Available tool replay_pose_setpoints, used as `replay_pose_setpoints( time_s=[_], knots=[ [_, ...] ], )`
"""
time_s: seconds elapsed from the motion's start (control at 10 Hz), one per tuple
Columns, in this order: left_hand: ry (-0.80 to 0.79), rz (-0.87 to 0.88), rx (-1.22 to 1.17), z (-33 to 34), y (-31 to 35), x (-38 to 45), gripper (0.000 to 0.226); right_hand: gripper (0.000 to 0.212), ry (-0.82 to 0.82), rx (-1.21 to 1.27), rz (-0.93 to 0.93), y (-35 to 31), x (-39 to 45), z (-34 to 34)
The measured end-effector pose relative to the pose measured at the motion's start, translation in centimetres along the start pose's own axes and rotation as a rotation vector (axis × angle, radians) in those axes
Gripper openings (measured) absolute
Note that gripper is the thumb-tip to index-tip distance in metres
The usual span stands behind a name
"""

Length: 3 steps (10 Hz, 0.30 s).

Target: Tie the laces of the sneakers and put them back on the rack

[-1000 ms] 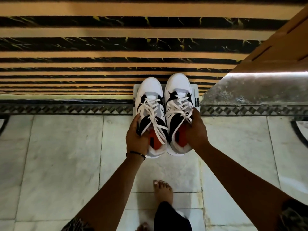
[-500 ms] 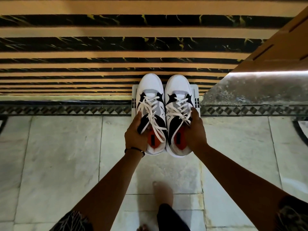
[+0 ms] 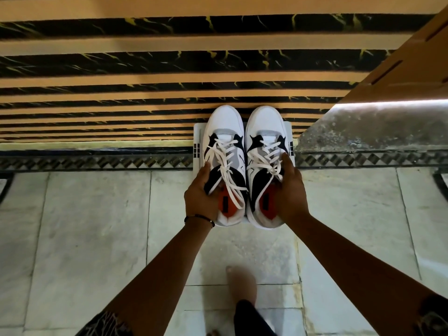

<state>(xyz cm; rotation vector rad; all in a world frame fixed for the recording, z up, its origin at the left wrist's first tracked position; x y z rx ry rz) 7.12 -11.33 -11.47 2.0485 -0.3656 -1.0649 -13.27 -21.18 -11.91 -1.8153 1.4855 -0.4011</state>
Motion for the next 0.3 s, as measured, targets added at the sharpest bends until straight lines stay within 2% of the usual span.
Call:
replay_pose_setpoints(
  time_s=[0.1, 0.2, 0.3],
  knots=[
    [-0.017, 0.014, 0.052, -0.1, 0.2, -0.5, 0.053, 0.068, -0.070, -0.031, 0.043, 0.5, 0.1, 0.2],
    [-0.078, 0.037, 0.231, 0.2, 0.2, -0.3, 0.060, 0.069, -0.150, 0.030, 0.068, -0.1, 0.3, 0.3],
    [-0.086, 0.048, 0.262, -0.3, 0.2, -2.0, 0.053, 0.070, -0.179, 0.052, 0.117, -0.4, -1.2, -1.2]
  ],
)
Point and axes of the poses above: each hand's wrist, its own x-axis towards the middle knuckle, its own z-axis out of the palm, y = z × x, the point moved 10 cm from there along x, towards the middle knuckle, and after that the axes turned 12 degrees about -z, right-handed, at the moved point
